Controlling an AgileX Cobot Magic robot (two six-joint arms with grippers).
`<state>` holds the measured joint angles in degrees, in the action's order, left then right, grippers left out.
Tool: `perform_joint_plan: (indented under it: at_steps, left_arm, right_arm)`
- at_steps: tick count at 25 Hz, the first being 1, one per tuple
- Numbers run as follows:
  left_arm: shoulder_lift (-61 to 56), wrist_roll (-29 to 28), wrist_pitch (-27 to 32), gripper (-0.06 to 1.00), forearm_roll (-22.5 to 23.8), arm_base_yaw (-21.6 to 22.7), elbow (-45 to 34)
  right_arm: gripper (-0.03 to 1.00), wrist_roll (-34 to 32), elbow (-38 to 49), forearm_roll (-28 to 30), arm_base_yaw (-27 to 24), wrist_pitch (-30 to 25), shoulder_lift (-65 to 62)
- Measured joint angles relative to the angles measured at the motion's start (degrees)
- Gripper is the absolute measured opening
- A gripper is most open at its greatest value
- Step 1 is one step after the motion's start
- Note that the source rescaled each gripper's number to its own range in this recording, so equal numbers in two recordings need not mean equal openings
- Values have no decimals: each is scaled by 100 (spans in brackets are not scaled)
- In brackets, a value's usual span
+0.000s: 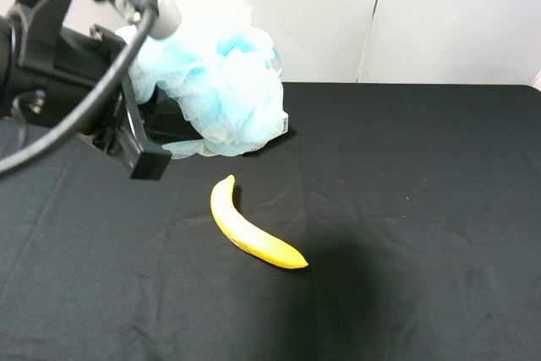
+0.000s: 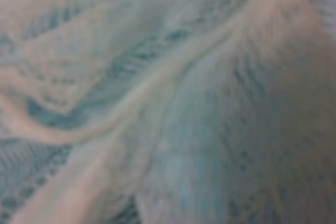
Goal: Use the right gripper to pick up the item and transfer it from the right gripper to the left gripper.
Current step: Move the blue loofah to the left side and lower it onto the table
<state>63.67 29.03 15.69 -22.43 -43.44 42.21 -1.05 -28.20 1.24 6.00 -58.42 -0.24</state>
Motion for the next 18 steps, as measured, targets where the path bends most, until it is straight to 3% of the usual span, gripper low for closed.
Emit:
perform_joint_plan:
  at_steps: [4, 8, 12, 18]
  left_arm:
    - [0, -588, 476, 1, 505, 0, 302]
    - [4, -1646, 1037, 1, 1526, 75, 580]
    - [4, -2770, 1730, 0, 2570, 442, 759]
    - [4, -3275, 2663, 0, 2886, 1340, 789]
  right_arm:
    - [100, 0, 0, 0, 0, 0, 0]
    - [100, 0, 0, 0, 0, 0, 0]
    - [100, 0, 0, 0, 0, 0, 0]
    - [100, 0, 0, -1, 0, 0, 0]
